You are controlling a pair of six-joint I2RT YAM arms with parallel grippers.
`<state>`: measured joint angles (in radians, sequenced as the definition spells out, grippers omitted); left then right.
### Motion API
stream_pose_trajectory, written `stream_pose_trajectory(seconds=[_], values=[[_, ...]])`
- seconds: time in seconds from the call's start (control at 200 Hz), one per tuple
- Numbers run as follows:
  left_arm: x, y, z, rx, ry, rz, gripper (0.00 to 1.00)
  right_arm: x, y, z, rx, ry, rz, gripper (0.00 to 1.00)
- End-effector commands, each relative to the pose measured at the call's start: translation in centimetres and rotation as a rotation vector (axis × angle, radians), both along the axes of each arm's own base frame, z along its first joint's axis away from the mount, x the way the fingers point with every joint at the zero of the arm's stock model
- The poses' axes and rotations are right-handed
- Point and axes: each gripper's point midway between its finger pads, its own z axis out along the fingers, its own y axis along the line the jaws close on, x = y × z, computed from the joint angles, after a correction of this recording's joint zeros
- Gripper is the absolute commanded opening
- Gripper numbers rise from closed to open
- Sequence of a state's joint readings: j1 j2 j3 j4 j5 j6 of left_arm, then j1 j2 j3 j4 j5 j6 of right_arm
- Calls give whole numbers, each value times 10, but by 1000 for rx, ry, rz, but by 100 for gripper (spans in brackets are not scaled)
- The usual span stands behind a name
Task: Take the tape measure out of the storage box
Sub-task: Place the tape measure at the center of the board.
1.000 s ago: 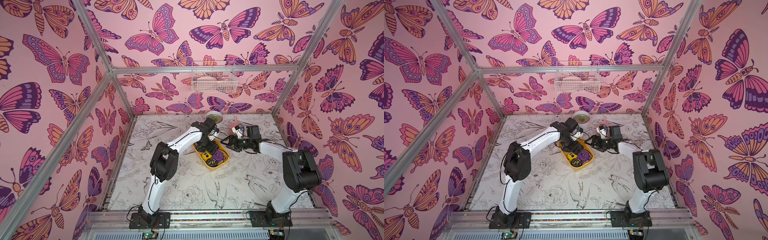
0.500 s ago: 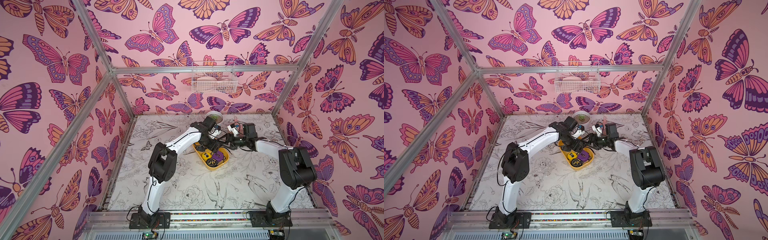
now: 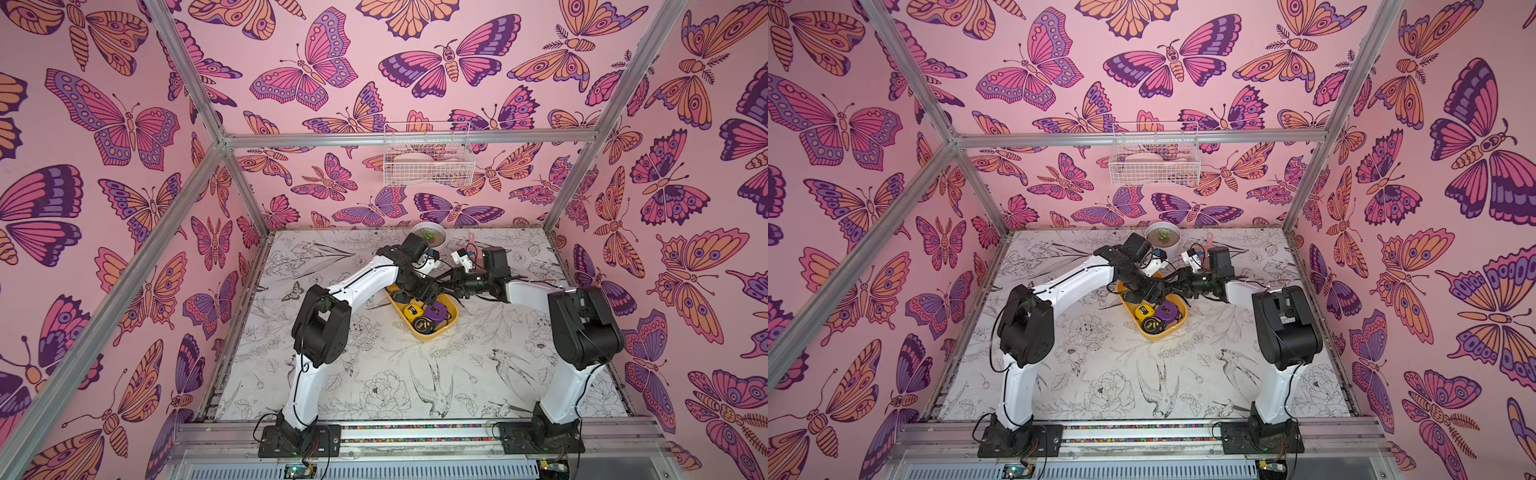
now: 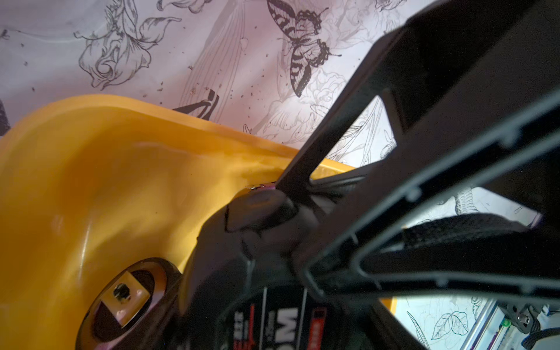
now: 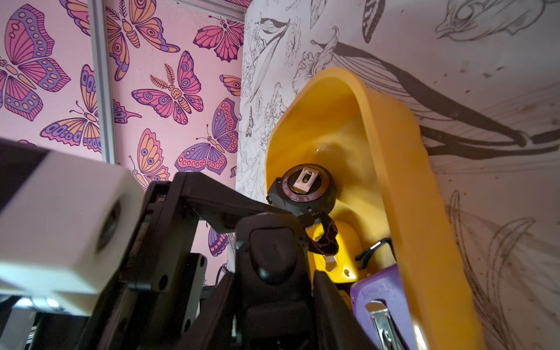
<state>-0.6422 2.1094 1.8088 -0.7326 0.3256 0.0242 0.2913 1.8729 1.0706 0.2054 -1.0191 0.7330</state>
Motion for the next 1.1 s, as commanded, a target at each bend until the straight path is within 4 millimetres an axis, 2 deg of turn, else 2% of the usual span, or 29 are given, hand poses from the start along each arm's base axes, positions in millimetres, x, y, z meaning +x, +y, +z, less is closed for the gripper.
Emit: stream_pose_trajectory(seconds=[0.0, 0.105, 0.255, 0.391, 0.671, 0.766, 0.911, 0.981, 1.097], values=[[-2, -14, 28, -81, -59, -34, 55, 0, 12, 10, 52, 6, 27, 25], [-2, -13, 25, -74, -56, -30, 63, 0, 13, 12, 66, 11, 27, 21], [-2, -9, 26, -67, -52, -5, 86, 1, 12, 15, 62, -4, 20, 20], [-9, 2, 33, -65, -53, 22, 99, 4, 10, 23, 49, -30, 15, 20], [-5, 42, 66, -141, -75, 157, 99, 15, -13, 23, 30, -33, -33, 17], [-3, 49, 70, -144, -88, 168, 99, 21, -27, 37, 48, -64, -73, 17], [4, 60, 55, -91, -93, 204, 100, 25, -62, 54, 16, -95, -147, 17], [10, 65, 48, -52, -95, 229, 99, 22, -86, 52, -33, -86, -192, 17], [12, 70, 36, 12, -57, 246, 99, 16, -133, 32, -100, -42, -308, 17]])
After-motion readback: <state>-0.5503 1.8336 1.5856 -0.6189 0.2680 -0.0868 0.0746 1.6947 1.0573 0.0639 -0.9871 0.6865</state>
